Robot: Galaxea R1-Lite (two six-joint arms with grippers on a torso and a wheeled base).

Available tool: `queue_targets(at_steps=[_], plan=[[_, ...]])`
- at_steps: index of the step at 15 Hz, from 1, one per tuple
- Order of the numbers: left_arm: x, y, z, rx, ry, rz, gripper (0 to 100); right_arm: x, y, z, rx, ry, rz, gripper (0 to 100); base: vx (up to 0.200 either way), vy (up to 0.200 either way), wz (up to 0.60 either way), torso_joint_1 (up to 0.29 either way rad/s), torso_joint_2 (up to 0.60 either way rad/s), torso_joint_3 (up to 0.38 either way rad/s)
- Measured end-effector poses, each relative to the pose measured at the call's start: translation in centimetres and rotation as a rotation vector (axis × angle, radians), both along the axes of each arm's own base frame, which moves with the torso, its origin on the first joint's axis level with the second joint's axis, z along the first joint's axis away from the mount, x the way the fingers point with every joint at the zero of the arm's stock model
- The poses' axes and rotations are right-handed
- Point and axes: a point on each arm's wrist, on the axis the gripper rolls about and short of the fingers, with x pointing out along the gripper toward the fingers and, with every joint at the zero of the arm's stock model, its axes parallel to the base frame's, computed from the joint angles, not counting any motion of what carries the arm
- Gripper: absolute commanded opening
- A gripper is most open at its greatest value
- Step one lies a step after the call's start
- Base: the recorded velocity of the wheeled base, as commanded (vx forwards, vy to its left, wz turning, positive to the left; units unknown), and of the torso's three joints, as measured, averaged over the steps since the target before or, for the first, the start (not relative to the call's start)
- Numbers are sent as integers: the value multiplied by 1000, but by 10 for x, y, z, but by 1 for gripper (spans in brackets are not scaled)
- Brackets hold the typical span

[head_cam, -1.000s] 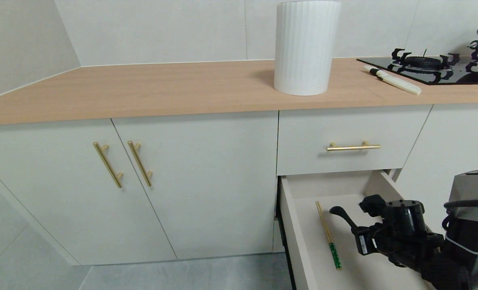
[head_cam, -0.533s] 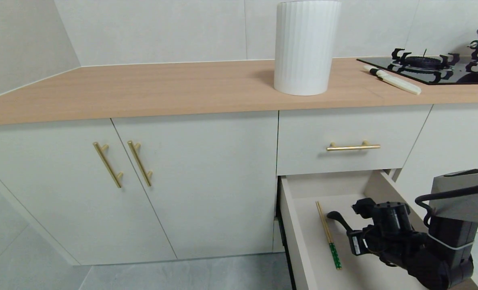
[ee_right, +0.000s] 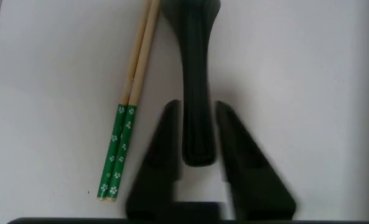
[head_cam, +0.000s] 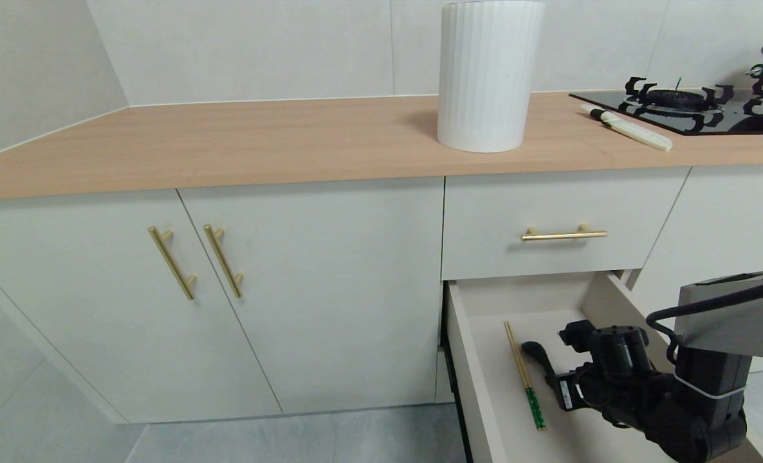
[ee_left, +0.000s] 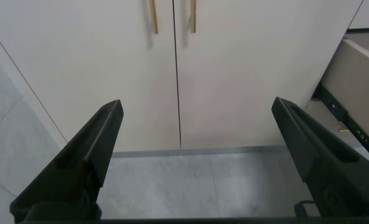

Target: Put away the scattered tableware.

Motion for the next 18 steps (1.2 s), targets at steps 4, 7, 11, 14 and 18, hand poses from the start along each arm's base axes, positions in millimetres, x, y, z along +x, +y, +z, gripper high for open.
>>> queue_targets(at_steps=[4, 7, 11, 14, 18], plan=[[0, 0, 0, 0, 0, 0, 100, -1, 0, 3, 3, -7, -1, 100, 0, 0, 0, 0, 0, 0], [0, 0, 0, 0, 0, 0, 100, -5, -2, 24, 15, -49, -4, 100, 0, 0, 0, 0, 0, 0], [0, 0, 0, 0, 0, 0, 100, -24, -8, 65, 20, -33, -12, 100, 0, 0, 0, 0, 0, 0], [0, 0, 0, 0, 0, 0, 100, -52, -13, 107, 42, 25, -34, 100, 0, 0, 0, 0, 0, 0], [0, 0, 0, -1, 0, 0, 100, -104, -22, 151, 91, 116, -77, 100, 0, 0, 0, 0, 0, 0]])
